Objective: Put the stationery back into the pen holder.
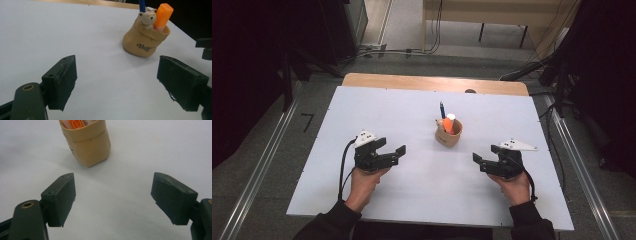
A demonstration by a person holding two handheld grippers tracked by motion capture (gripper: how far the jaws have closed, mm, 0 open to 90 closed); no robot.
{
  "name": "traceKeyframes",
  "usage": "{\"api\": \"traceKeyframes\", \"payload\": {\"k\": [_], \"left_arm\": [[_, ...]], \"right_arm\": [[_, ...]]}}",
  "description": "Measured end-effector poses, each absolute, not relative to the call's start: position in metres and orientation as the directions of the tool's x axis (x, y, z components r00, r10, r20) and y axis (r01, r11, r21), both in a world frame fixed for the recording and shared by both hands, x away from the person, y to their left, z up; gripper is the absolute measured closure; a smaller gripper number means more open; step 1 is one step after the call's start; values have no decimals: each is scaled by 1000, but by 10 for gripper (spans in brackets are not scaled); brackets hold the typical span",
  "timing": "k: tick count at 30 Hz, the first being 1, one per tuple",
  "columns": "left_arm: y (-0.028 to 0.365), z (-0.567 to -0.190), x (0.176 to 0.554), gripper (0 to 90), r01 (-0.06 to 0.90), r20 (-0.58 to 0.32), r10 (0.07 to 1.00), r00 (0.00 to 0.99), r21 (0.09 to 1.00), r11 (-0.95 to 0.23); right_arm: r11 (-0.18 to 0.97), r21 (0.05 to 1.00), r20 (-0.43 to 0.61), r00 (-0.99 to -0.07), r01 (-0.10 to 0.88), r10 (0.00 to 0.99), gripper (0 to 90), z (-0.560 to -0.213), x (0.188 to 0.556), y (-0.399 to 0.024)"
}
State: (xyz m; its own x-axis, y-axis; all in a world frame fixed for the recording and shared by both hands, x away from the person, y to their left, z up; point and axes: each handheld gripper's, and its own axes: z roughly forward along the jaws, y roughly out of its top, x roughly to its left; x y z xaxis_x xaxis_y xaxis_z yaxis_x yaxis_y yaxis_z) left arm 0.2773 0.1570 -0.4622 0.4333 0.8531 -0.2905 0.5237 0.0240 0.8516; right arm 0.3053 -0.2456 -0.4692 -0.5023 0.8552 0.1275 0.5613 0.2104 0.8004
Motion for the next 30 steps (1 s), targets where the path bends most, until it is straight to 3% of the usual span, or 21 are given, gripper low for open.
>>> {"api": "traceKeyframes", "payload": {"k": [30], "left_arm": [[238,-480,249,167,539,-231,943,238,840,69]], "right_arm": [[133,802,127,-384,582,914,183,-472,290,-302]]}}
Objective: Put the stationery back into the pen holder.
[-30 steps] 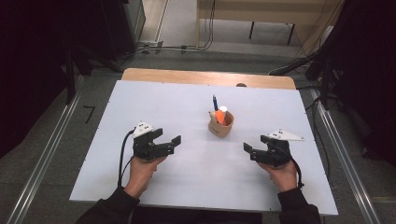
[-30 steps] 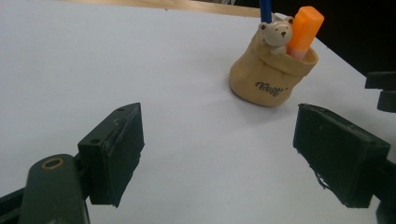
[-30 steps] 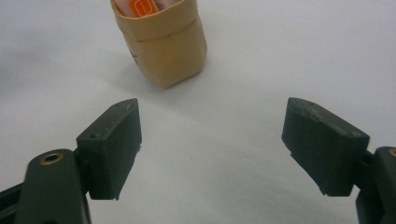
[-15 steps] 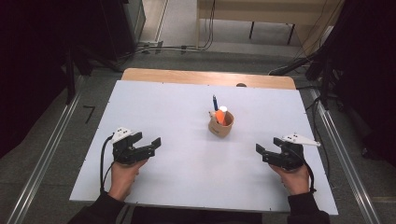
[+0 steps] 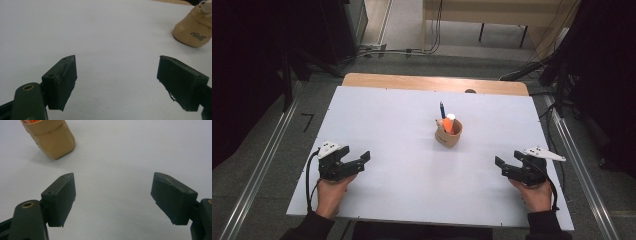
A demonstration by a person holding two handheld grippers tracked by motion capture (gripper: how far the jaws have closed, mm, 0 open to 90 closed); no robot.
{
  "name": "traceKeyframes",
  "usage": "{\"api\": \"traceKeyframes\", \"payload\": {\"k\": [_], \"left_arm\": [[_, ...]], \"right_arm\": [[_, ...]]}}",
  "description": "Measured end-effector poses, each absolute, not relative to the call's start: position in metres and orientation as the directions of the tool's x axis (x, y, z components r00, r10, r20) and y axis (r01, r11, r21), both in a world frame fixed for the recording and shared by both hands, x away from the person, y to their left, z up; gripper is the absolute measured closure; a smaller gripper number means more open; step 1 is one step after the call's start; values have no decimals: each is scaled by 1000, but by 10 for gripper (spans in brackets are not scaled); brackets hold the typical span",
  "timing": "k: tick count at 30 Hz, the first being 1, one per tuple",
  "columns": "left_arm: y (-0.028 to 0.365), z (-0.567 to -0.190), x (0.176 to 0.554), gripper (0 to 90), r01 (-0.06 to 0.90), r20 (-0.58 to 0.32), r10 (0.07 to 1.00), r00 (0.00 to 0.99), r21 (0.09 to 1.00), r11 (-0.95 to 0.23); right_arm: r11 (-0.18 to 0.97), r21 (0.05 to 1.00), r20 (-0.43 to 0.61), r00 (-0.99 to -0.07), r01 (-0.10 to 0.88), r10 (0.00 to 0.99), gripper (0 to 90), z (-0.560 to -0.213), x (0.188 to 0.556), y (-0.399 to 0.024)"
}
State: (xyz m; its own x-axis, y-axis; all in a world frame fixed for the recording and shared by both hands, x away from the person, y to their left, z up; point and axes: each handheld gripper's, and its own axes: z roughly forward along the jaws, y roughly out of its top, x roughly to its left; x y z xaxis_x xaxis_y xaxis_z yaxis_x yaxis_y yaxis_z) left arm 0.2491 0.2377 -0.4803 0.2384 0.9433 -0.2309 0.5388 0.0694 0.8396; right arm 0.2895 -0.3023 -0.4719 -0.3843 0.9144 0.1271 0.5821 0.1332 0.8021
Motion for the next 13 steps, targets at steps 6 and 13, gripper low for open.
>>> {"api": "traceKeyframes", "payload": {"k": [6,13], "left_arm": [[246,-483,246,167,546,-229,949,217,834,76],[252,-485,243,167,546,-235,951,202,833,90]], "right_arm": [[120,801,128,-364,587,923,183,-473,288,-311],[119,810,108,-345,574,932,160,-473,286,-317]]}}
